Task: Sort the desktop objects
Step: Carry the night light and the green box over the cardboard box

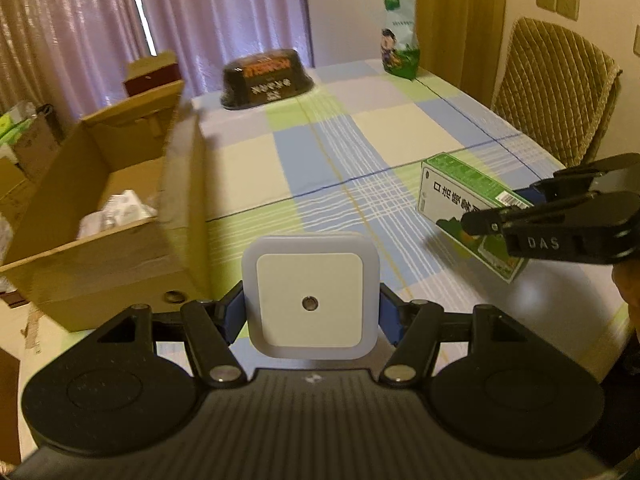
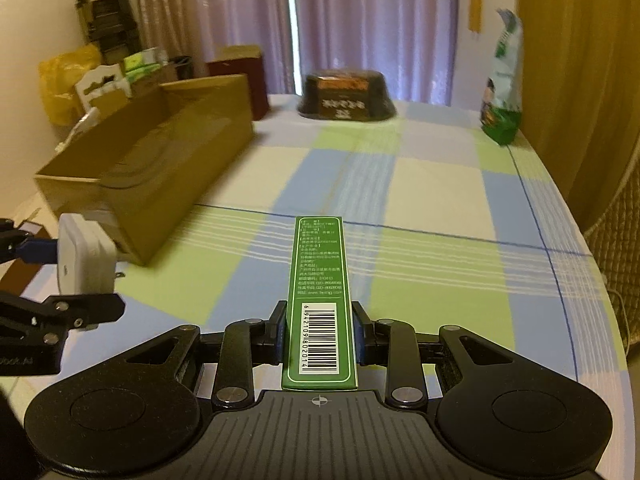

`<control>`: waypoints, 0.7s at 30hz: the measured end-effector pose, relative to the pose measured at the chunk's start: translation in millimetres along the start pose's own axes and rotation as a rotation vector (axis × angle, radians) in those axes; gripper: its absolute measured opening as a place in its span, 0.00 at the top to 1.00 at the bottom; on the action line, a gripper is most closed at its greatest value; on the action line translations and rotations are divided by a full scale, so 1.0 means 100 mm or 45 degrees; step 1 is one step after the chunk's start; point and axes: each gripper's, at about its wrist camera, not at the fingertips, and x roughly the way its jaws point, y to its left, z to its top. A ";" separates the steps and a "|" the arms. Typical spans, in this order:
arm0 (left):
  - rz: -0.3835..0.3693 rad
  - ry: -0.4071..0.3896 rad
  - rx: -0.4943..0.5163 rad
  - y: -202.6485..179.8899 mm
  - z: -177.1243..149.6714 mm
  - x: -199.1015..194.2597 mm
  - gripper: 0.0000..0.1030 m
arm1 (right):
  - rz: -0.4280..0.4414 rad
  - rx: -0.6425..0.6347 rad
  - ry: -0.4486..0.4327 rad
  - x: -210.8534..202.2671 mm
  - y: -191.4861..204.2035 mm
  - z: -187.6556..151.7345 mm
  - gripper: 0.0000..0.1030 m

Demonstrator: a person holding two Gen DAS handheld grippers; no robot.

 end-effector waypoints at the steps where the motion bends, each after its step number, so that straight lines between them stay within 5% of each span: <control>1: 0.008 -0.008 -0.006 0.03 -0.01 -0.06 0.41 | 0.007 -0.013 -0.006 -0.04 0.07 0.01 0.71; 15: 0.111 -0.120 -0.091 0.50 0.01 -0.72 0.41 | 0.137 -0.126 -0.122 -0.46 0.86 0.35 0.71; 21: 0.190 -0.155 -0.140 0.94 0.13 -0.80 0.41 | 0.228 -0.152 -0.175 -0.39 1.16 0.79 0.71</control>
